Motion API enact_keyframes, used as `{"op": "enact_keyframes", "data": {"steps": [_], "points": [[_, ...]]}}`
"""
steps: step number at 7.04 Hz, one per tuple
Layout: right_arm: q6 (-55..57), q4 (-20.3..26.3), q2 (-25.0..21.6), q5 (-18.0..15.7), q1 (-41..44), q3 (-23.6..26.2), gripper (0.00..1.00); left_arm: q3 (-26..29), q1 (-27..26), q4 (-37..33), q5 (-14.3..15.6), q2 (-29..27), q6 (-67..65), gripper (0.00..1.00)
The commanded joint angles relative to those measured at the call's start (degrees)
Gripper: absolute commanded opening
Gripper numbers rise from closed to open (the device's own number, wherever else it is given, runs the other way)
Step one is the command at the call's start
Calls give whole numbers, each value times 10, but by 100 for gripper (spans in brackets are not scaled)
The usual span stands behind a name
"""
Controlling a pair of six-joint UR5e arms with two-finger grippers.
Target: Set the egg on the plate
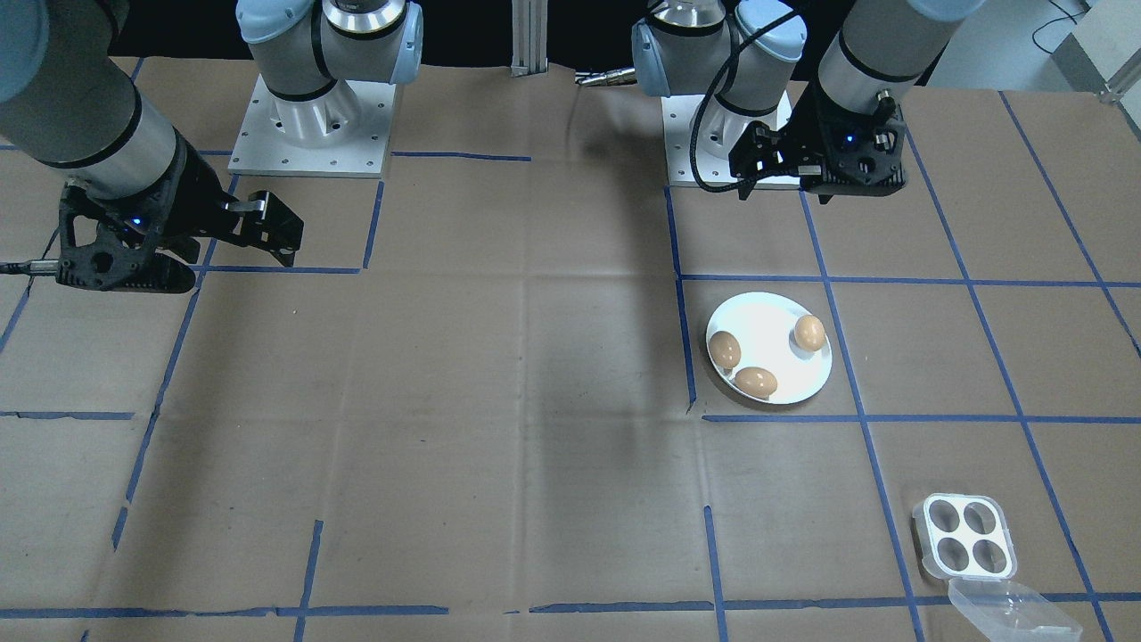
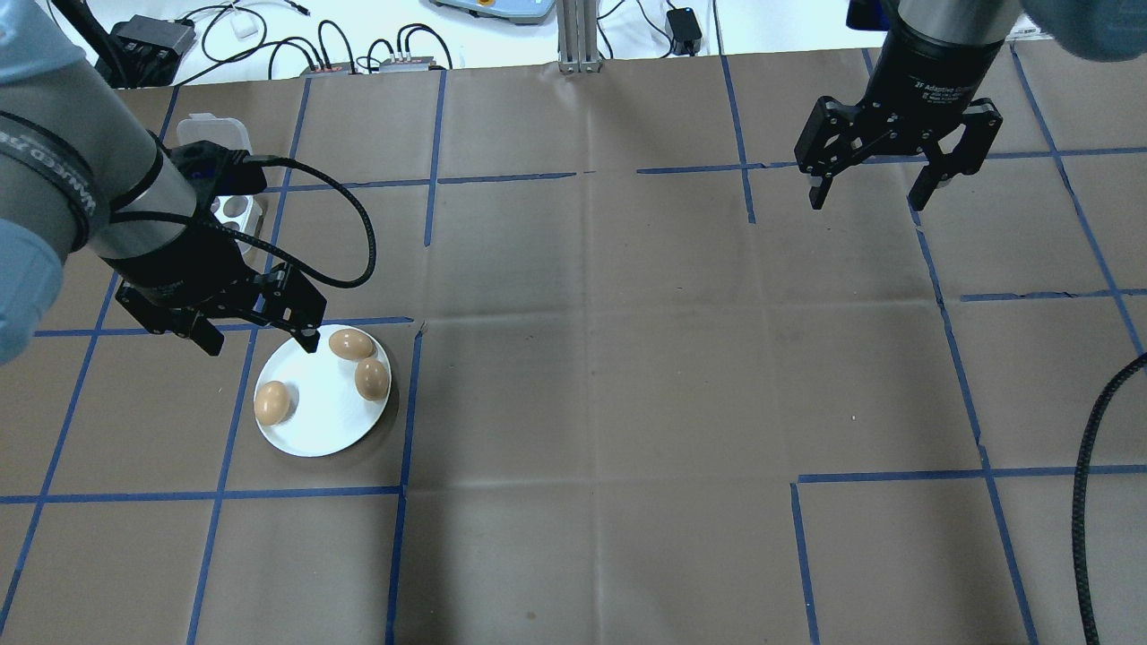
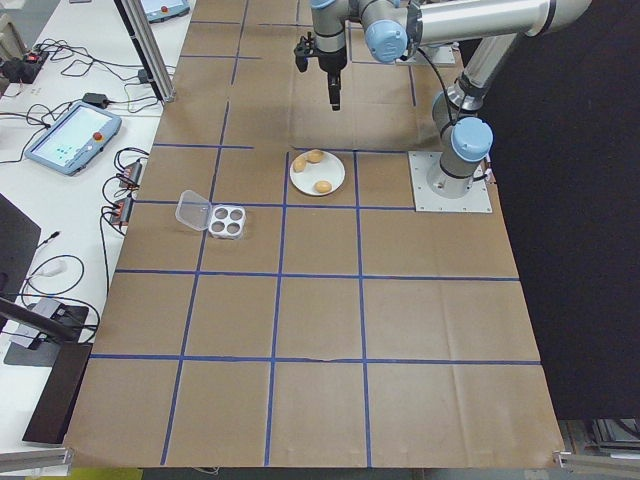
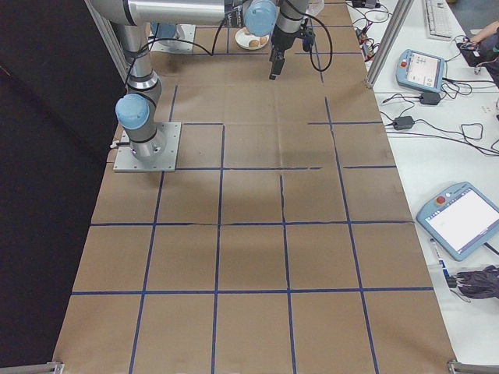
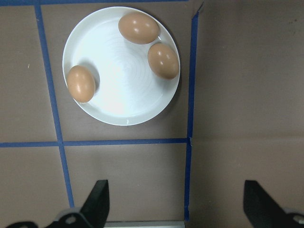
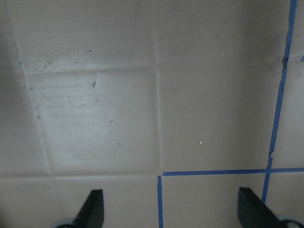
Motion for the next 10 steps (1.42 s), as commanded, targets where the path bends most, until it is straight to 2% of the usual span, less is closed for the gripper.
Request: {"op": "enact_keyframes", "data": {"steps": [1, 3, 5, 10], "points": [[0, 0, 0, -1, 0, 0, 100, 60, -24, -30, 7, -7, -13, 100], [0, 0, 0, 0, 0, 0, 100, 110, -56, -64, 5, -22, -19, 100], [0, 0, 1, 0, 0, 0, 100, 147, -61, -87, 5, -49, -21, 100], [0, 0, 0, -1, 0, 0, 100, 150, -55, -83, 5, -79, -23, 100]]}}
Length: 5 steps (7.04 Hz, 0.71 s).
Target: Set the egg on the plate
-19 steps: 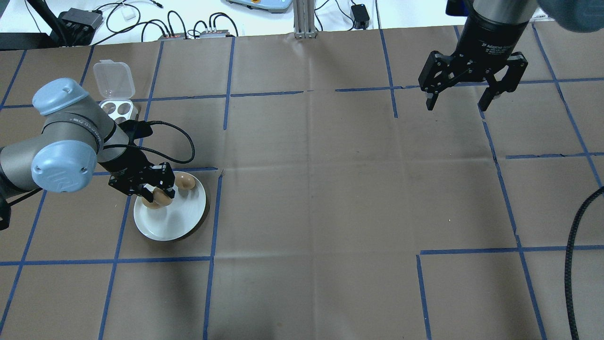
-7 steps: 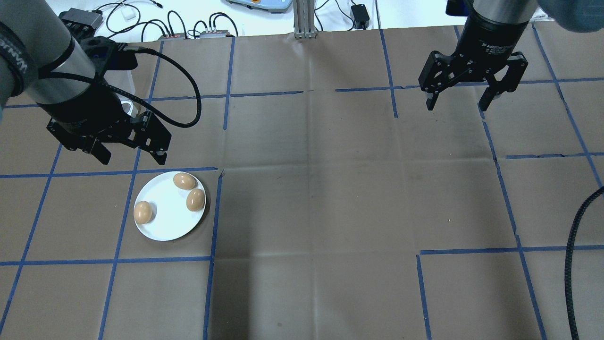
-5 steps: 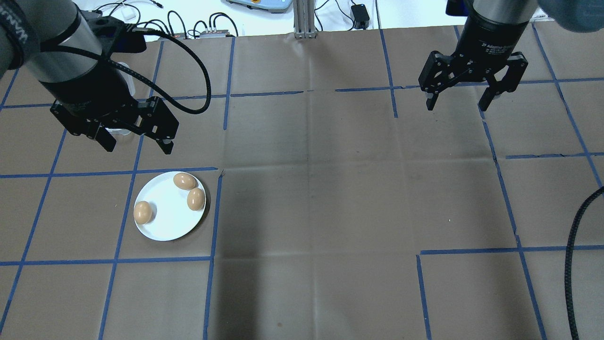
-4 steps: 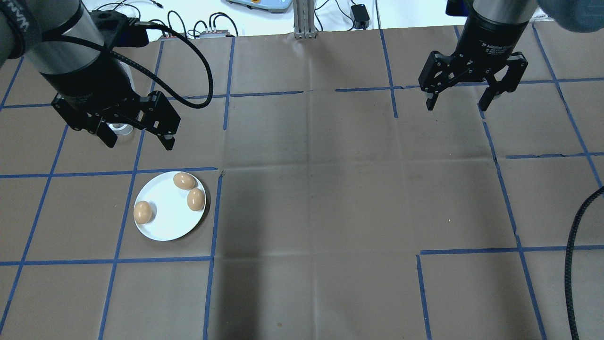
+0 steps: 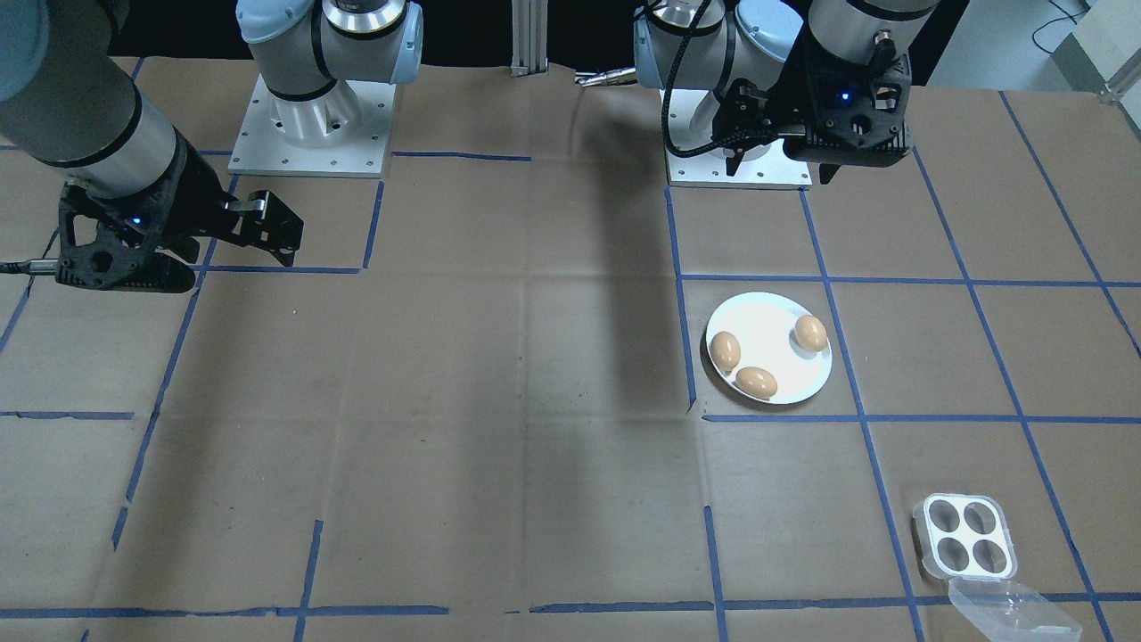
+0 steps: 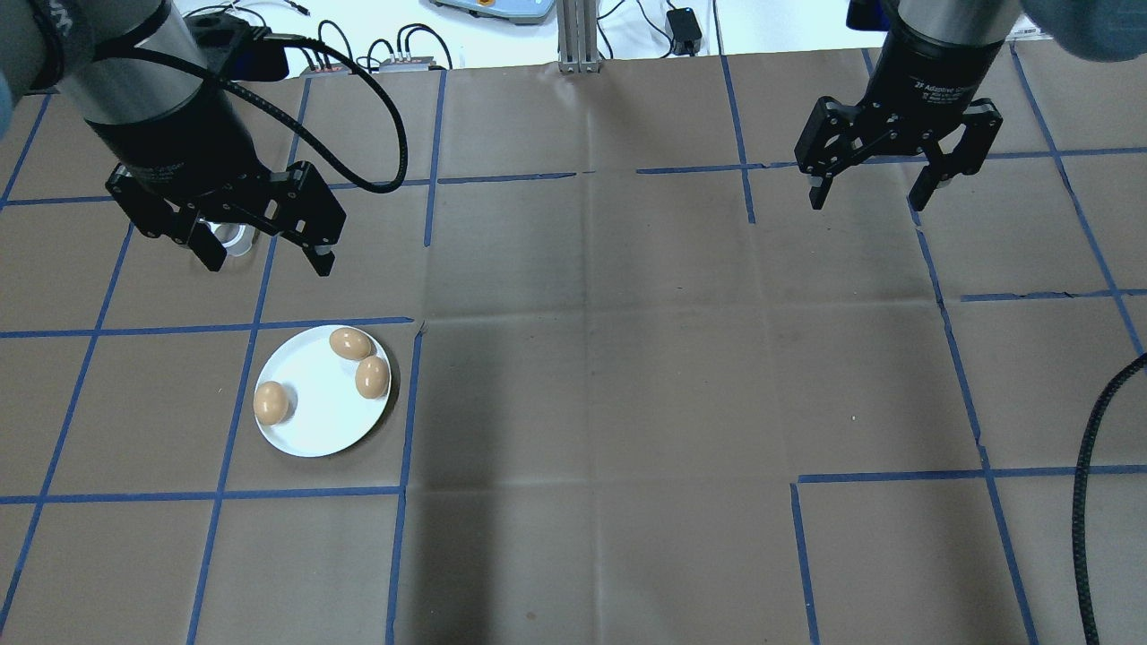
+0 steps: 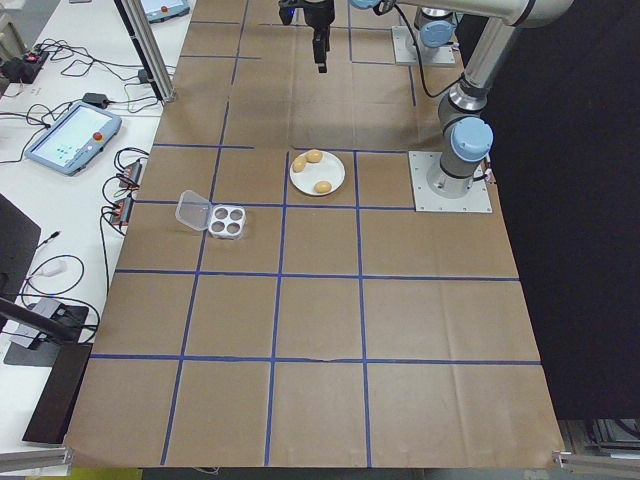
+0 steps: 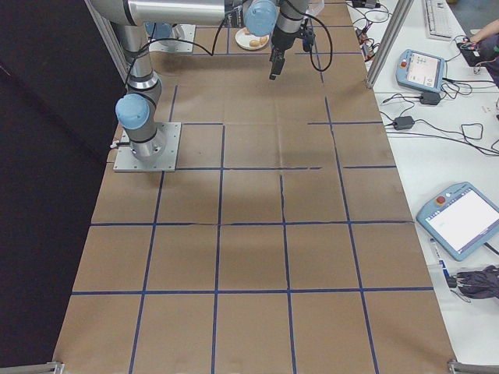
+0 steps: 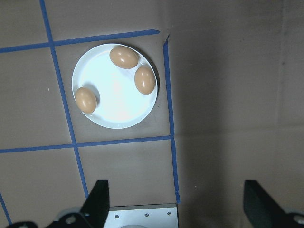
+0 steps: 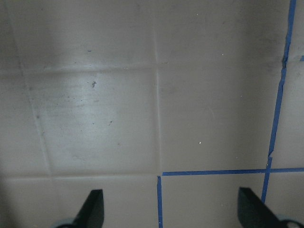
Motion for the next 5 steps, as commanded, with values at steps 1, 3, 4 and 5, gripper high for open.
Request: {"op": "enact_keyframes", "data": {"steps": [1, 3, 4, 5], "points": [[0, 0, 0, 1, 0, 0, 100, -1, 0, 2, 1, -16, -1, 100], [0, 0, 0, 1, 0, 0, 100, -12, 0, 1, -3, -12, 0, 100], [0, 0, 0, 1, 0, 0, 100, -19, 0, 2, 0, -7, 5, 100], [0, 0, 1, 0, 0, 0, 100, -13, 0, 4, -3, -11, 5, 100]]}}
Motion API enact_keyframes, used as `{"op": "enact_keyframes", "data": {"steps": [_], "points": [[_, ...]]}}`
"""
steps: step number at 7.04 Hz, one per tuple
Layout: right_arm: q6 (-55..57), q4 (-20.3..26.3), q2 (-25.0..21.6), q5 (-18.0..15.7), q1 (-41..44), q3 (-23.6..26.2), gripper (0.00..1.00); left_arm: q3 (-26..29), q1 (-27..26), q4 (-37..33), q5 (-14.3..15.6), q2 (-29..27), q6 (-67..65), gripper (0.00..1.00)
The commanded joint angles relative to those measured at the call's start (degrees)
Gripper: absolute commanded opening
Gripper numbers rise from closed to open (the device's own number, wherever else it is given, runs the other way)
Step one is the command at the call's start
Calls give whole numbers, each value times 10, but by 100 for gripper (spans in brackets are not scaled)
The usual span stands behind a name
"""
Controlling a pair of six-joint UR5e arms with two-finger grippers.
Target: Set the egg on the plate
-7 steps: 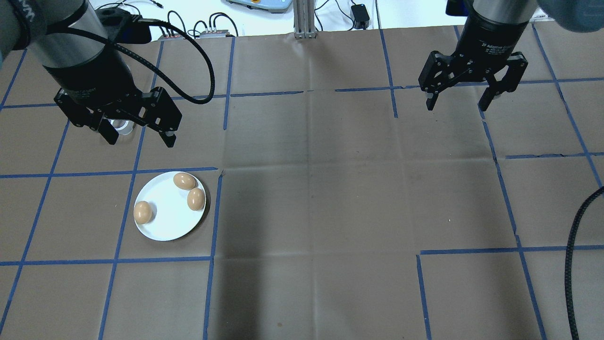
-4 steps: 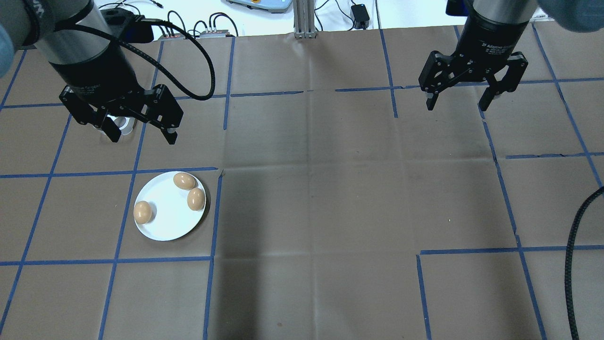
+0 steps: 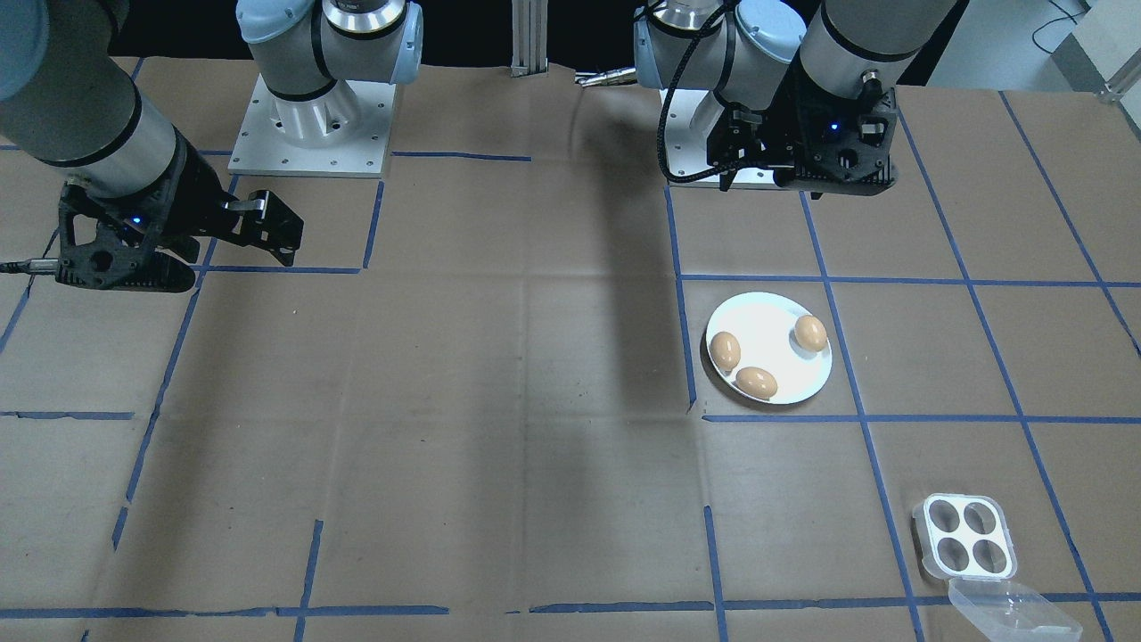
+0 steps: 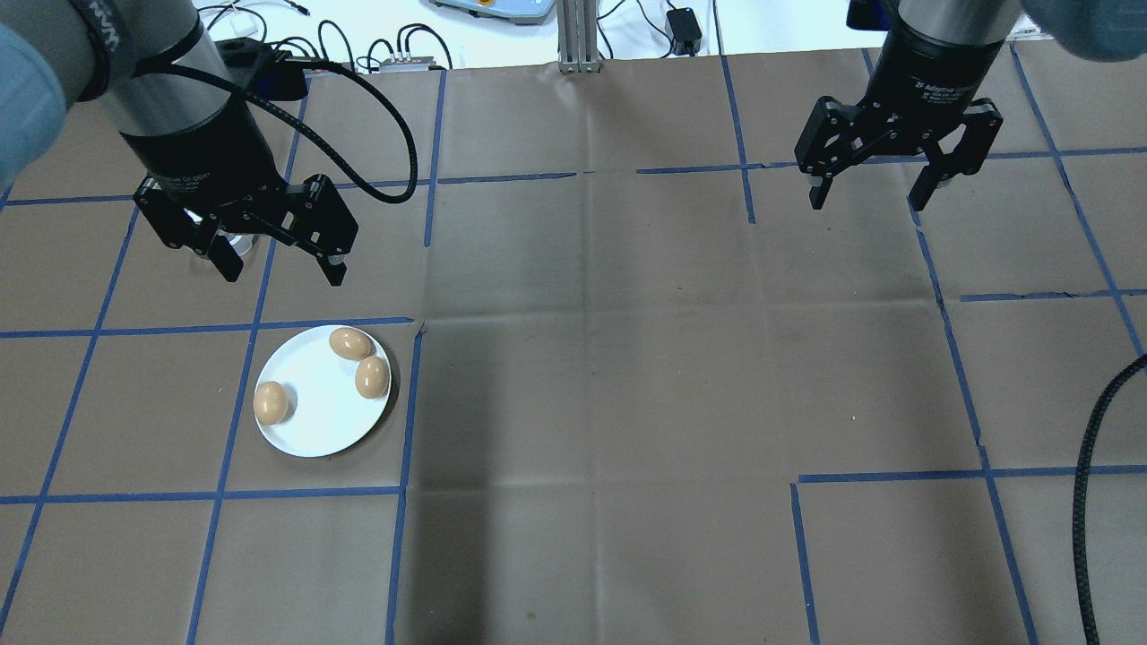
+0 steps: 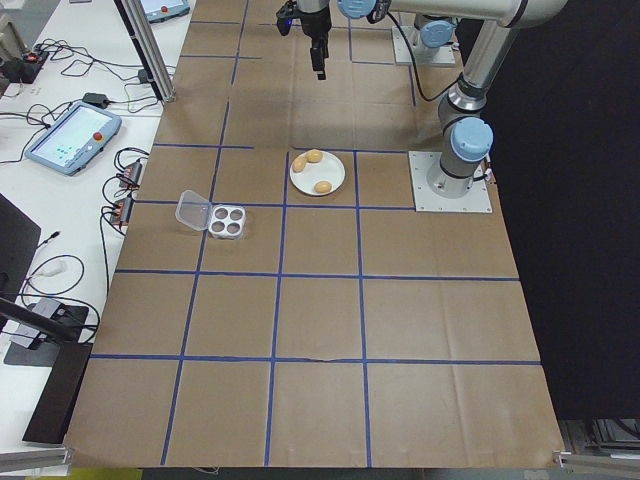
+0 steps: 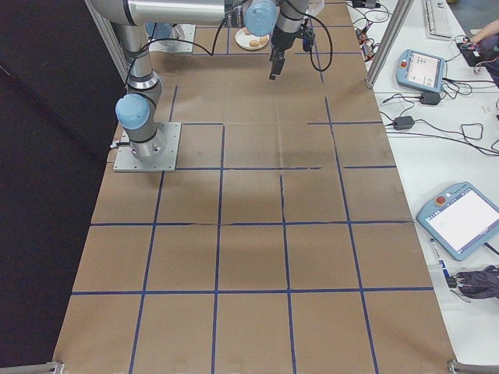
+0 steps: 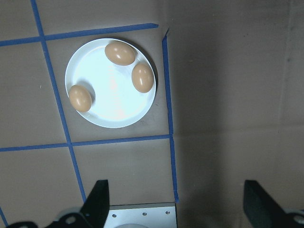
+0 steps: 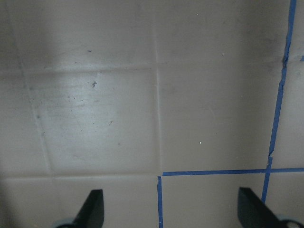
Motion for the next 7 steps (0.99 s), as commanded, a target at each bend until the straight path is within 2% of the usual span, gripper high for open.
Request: {"op": "enact_keyframes", "data": {"steps": [1, 2, 7], "points": [[0, 0, 1, -1, 0, 0, 100, -2, 1, 16, 0, 5, 6, 100], [0, 0, 1, 0, 0, 0, 100, -3, 1, 68, 1, -1, 6, 100], [0, 0, 1, -1, 0, 0, 100, -6, 1, 67, 4, 5, 6, 100]]}}
